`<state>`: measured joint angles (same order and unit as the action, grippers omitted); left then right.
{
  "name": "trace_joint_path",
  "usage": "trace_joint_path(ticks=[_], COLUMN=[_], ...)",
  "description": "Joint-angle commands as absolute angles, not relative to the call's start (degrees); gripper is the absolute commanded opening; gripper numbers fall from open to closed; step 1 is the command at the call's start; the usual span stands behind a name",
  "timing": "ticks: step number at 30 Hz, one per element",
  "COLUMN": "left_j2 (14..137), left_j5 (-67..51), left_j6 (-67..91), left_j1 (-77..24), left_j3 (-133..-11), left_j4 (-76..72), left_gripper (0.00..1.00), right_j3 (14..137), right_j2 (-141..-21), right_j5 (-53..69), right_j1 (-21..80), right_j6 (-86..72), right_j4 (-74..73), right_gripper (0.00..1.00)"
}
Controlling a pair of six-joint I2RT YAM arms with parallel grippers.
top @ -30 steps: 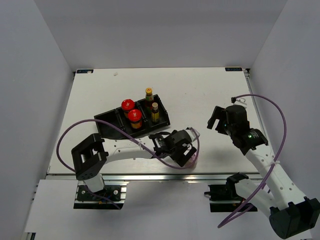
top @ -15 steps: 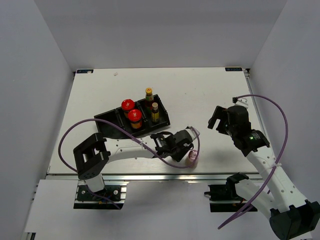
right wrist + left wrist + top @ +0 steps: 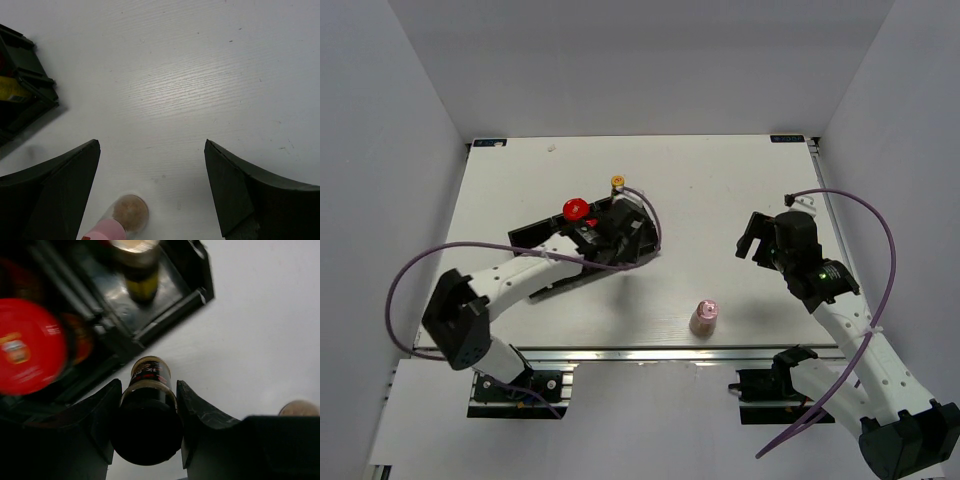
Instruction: Organize the condiment bottles
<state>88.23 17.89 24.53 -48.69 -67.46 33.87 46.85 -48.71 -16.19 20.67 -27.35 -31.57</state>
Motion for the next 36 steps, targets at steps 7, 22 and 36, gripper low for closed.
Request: trace_joint_path(ticks=[7,22,36], left_j2=[72.0,71.8,84.6], left_j5=[29.6,29.7,20.4], left_j6=[35.0,36.6,33.7], left_j1=[-37.9,-16.2,-8.6], left_j3=[-67.9,-71.0,-68.3], left_j4=[44.2,44.6,34.5], left_gripper=[0.15,0.14,0.16], right_j3=[46.6,46.2,46.4], right_j2=[-48.3,-51.3,-51.8], right_j5=[-17.1,-12.0,-12.9], right_j1=[20.5,19.8,19.6], right_j6=[-25.9,-24.6,-24.8], right_j4=[-29.9,-27.6,-28.5], right_gripper=[0.89,0.90,0.89])
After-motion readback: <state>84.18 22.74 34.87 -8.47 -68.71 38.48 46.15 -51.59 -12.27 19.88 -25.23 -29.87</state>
